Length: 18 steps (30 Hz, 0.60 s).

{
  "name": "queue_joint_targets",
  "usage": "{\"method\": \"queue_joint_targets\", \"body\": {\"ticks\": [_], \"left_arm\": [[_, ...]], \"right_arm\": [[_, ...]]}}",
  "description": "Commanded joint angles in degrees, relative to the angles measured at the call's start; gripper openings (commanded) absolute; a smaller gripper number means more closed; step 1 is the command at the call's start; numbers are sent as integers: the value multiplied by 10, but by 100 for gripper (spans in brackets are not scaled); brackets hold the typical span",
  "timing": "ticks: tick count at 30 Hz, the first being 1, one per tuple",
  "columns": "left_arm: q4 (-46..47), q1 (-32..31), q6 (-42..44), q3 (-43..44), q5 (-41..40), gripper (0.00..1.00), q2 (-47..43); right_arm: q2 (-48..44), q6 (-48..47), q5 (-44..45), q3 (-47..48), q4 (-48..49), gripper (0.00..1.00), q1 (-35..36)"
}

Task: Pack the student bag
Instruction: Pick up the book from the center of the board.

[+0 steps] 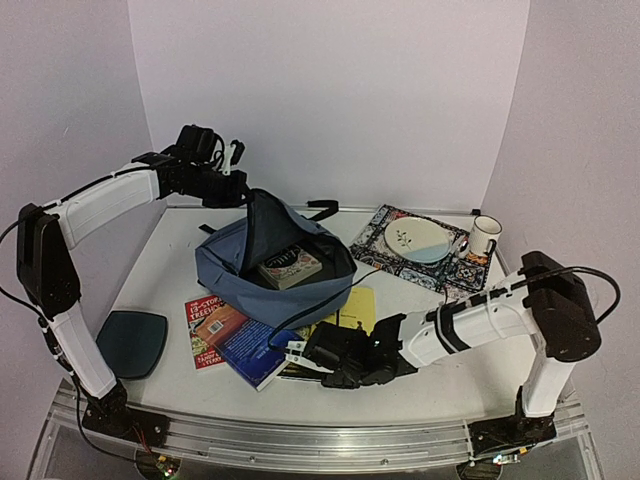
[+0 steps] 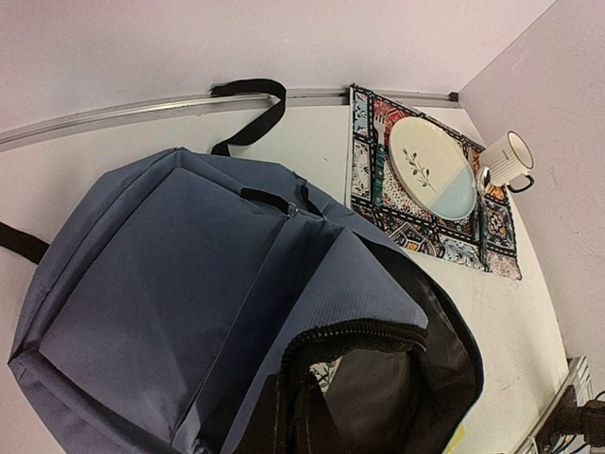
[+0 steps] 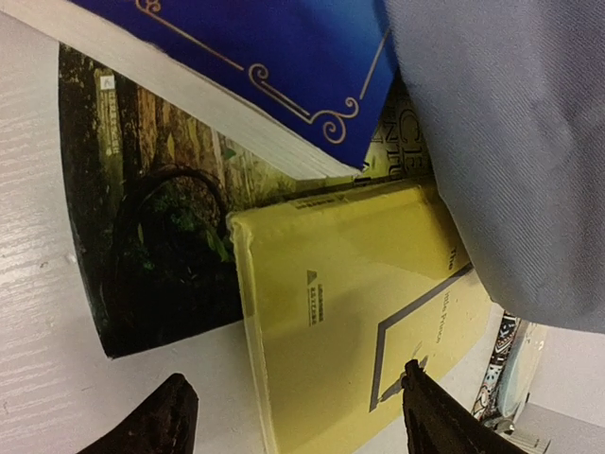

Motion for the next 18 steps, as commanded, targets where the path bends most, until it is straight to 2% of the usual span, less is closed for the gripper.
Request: {"method": "queue_joint_targets", "body": {"ticks": [1, 6, 14, 18], "left_arm": [[7, 4, 12, 17, -1, 0, -14], [5, 5, 13, 21, 3, 0, -9], [4, 7, 14, 30, 6, 0, -4], [3, 7, 15, 32, 6, 0, -5]], "right_arm": [[31, -34, 52, 25, -30, 73, 8], [70, -43, 104, 33, -30, 71, 12], [134, -39, 194, 41, -20, 62, 17], [122, -38, 209, 34, -12, 46, 25]]}}
